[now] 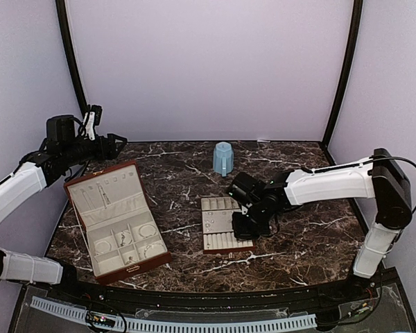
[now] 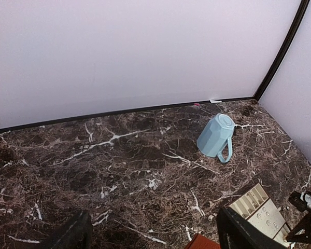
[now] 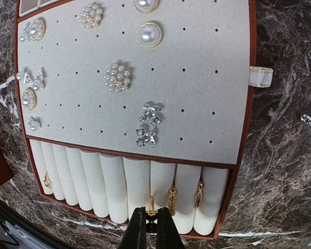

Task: Organize the mixed jewelry
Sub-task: Place the ring in the ring tray.

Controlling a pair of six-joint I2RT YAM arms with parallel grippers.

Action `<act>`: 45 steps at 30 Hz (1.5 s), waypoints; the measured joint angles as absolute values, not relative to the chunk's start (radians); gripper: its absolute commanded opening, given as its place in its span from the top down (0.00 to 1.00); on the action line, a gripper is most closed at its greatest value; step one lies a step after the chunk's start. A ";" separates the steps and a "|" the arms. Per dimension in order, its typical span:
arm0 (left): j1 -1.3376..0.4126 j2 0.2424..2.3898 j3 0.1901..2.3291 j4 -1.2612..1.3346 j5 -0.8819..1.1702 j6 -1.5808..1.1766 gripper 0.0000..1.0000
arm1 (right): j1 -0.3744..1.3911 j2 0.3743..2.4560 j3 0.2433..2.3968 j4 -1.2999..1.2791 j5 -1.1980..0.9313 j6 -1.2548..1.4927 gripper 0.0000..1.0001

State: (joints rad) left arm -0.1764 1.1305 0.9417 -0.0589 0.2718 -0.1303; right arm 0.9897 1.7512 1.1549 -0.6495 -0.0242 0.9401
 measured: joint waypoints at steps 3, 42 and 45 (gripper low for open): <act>-0.176 1.131 0.942 -0.059 0.272 -0.130 0.14 | 0.991 1.765 1.163 -0.651 -0.024 0.939 1.00; -0.176 1.131 0.941 -0.059 0.272 -0.116 0.14 | 1.024 1.835 1.274 -0.747 0.046 0.911 0.79; -0.176 1.131 0.941 -0.059 0.272 -0.115 0.14 | 1.024 1.835 1.292 -0.759 0.054 0.903 0.77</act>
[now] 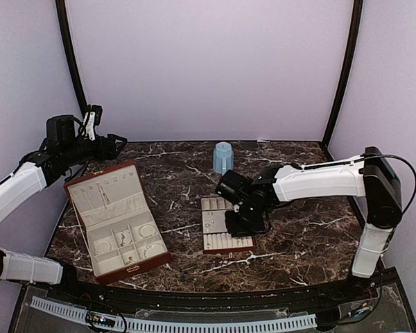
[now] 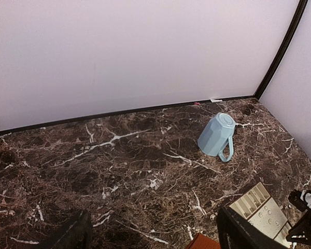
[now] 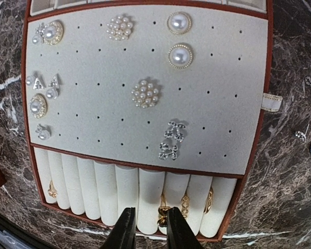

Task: Organize the mixed jewelry
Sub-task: Place the ring in the ring tray, then press the ring into the ring tray.

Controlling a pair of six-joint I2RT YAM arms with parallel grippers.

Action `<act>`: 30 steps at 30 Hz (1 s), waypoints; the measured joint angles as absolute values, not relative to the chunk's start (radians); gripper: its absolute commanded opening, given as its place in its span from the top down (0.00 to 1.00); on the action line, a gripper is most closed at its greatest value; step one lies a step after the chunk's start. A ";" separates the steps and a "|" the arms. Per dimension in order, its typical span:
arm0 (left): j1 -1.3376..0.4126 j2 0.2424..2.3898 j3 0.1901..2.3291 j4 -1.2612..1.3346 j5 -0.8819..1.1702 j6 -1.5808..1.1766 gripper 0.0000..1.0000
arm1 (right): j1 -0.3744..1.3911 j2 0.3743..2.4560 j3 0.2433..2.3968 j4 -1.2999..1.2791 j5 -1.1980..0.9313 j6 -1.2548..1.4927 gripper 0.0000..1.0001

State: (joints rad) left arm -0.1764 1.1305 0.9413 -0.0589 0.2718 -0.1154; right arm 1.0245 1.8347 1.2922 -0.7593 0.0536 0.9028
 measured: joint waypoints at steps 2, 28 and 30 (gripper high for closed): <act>-0.176 1.131 0.941 -0.059 0.272 -0.115 0.14 | 1.024 1.835 1.306 -0.767 0.061 0.895 0.77; -0.176 1.124 0.941 -0.059 0.272 -0.111 0.14 | 1.026 1.831 1.288 -0.782 0.075 0.900 0.98; -0.176 1.124 0.941 -0.059 0.272 -0.111 0.14 | 1.026 1.831 1.284 -0.778 0.075 0.900 0.99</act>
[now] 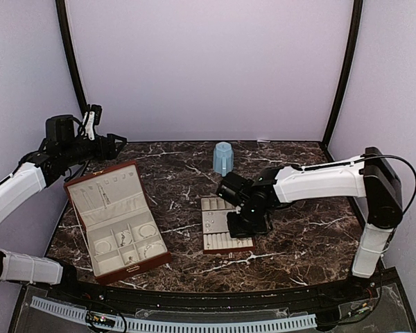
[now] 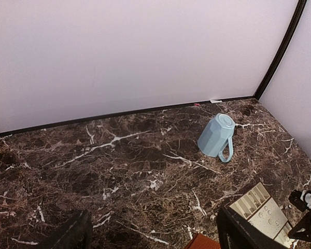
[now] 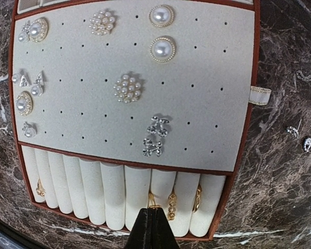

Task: Organize the mixed jewelry
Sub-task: Press the ring into the ring tray.

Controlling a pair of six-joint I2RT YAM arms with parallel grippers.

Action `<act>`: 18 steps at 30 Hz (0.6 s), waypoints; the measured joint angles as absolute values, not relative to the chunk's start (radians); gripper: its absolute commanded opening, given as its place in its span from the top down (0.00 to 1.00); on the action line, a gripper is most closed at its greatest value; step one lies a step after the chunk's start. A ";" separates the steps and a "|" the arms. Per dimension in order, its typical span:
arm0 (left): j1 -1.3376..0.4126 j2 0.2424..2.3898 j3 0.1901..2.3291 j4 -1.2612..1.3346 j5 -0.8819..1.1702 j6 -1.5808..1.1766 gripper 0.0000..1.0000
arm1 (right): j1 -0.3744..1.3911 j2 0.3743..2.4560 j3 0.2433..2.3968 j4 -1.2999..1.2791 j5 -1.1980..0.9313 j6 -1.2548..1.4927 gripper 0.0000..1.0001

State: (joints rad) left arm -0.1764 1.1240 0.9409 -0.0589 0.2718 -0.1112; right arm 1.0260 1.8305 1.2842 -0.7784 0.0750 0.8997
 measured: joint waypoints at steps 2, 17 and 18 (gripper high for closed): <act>-0.176 1.124 0.941 -0.059 0.271 -0.111 0.14 | 1.026 1.831 1.279 -0.773 0.071 0.900 0.99; -0.176 1.124 0.939 -0.059 0.271 -0.107 0.14 | 1.026 1.831 1.269 -0.753 0.049 0.900 0.99; -0.176 1.123 0.939 -0.059 0.271 -0.108 0.14 | 1.026 1.831 1.269 -0.751 0.048 0.900 0.99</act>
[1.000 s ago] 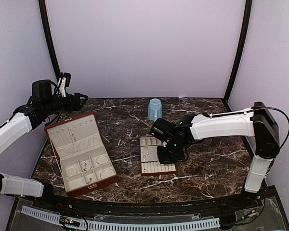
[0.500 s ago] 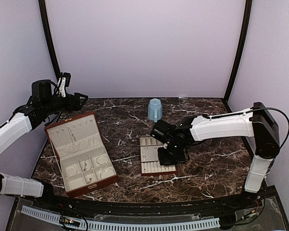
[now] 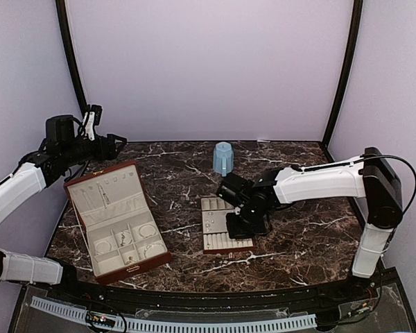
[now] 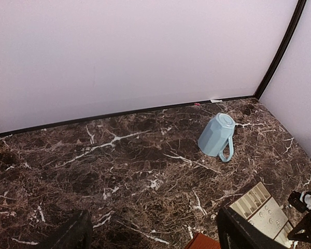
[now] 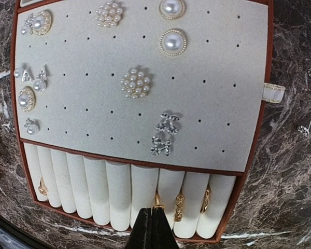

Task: Organize the mixed jewelry
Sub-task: Press the ring into the ring tray.

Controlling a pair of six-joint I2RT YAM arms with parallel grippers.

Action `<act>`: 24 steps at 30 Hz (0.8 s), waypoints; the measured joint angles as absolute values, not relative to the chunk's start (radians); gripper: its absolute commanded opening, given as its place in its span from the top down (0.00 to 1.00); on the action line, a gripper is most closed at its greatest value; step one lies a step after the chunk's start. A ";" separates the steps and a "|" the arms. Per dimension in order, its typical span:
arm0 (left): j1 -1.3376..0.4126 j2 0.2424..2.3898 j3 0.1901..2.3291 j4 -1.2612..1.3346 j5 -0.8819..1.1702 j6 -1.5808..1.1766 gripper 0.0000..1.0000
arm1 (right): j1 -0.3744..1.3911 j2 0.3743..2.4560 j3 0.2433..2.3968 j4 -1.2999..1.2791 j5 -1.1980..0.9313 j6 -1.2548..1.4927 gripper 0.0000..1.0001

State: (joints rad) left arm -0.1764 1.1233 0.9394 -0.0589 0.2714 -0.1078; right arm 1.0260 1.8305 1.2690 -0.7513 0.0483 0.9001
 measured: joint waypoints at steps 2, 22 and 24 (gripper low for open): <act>-0.176 1.123 0.939 -0.059 0.271 -0.107 0.14 | 1.026 1.831 1.269 -0.746 0.044 0.900 1.00; -0.176 1.119 0.933 -0.059 0.270 -0.105 0.15 | 1.028 1.831 1.245 -0.705 0.025 0.903 0.99; -0.176 1.115 0.933 -0.059 0.270 -0.104 0.15 | 1.028 1.831 1.245 -0.705 0.028 0.903 0.99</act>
